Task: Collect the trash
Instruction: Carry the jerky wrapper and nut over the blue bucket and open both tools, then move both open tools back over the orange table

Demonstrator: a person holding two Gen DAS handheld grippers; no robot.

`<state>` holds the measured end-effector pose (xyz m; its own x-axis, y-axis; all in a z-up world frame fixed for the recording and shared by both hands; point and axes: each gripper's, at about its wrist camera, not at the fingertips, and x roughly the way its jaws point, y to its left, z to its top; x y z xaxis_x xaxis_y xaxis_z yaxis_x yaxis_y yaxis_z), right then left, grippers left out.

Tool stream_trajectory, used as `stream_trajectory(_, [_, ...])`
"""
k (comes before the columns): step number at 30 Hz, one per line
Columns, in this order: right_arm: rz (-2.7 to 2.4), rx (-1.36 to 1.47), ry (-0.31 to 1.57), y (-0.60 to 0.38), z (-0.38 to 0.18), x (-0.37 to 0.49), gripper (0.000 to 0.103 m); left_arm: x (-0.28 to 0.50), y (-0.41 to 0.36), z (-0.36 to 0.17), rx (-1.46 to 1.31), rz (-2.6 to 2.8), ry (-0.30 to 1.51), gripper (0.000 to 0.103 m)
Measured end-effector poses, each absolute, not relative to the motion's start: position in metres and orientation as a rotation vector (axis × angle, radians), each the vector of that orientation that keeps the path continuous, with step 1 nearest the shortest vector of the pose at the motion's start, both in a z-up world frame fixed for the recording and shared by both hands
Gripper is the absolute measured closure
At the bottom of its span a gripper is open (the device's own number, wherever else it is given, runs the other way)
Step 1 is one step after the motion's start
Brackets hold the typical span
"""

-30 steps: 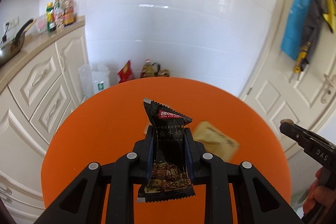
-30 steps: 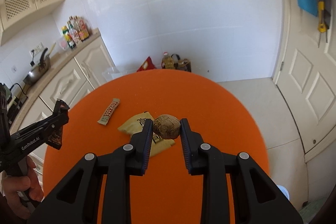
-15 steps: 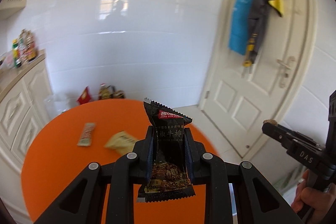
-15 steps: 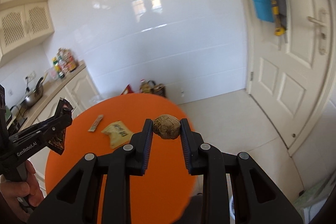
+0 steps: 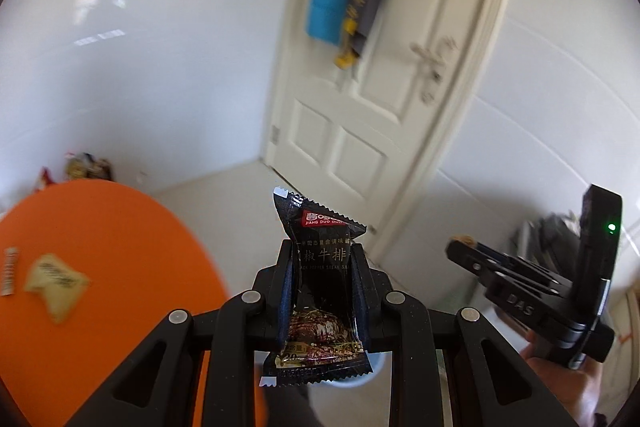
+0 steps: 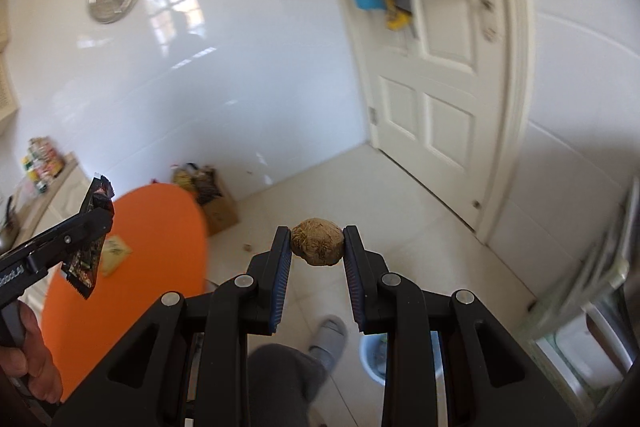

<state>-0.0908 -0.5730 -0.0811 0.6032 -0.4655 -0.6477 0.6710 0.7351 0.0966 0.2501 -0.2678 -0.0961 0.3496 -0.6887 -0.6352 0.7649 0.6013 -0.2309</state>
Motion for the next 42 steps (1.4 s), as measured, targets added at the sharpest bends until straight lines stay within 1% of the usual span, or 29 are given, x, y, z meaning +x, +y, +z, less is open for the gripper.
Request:
stream_trajectory(6, [-0.751,0.464,0.728,-0.624,-0.132,-0.119,0.077,0.261,-0.345,-0.133,0.225,-1.021,0.905,0.082])
stream_trajectory(15, [-0.797,0.623,0.859,-0.682,-0.211,-0.139,0.077,0.297,-0.461,-0.21,0.329,-1.059,1.159,0.082])
stream_trajectory(21, [-0.821,0.683,0.903,-0.71,-0.241,-0.143,0.076,0.317,-0.517,-0.247,0.393,-1.063,1.262,0.08])
stream_trajectory(24, [-0.834,0.704,0.919,-0.721,-0.25,-0.146,0.075,0.324,-0.547,-0.261,0.418,-1.052,1.289,0.073])
stream_trajectory(25, [-0.837,0.71,0.923,-0.724,-0.252,-0.147,0.075,0.327,-0.552,-0.267,0.43,-1.046,1.295,0.065])
stream_trajectory(26, [-0.841,0.718,0.926,-0.727,-0.254,-0.148,0.072,0.33,-0.558,-0.27,0.438,-1.039,1.3,0.057])
stream_trajectory(27, [-0.845,0.722,0.928,-0.728,-0.256,-0.149,0.069,0.331,-0.564,-0.273,0.446,-1.027,1.295,0.039])
stream_trajectory(28, [-0.849,0.725,0.93,-0.729,-0.258,-0.15,0.057,0.332,-0.567,-0.274,0.45,-1.016,1.284,0.028])
stream_trajectory(29, [-0.851,0.729,0.928,-0.73,-0.258,-0.15,0.044,0.334,-0.566,-0.272,0.45,-1.007,1.263,0.026])
stream_trajectory(31, [-0.855,0.731,0.92,-0.729,-0.259,-0.15,0.033,0.335,-0.57,-0.273,0.466,-0.991,1.25,0.022])
stream_trajectory(33, [-0.857,0.732,0.916,-0.728,-0.259,-0.151,0.024,0.333,-0.562,-0.269,0.47,-0.969,1.231,0.021])
stream_trajectory(35, [-0.874,0.722,0.921,-0.725,-0.26,-0.149,0.0,0.33,-0.558,-0.261,0.478,-0.936,1.196,0.017])
stream_trajectory(42, [-0.892,0.675,0.92,-0.71,-0.246,-0.141,0.0,0.304,-0.526,-0.227,0.471,-0.876,1.072,0.012])
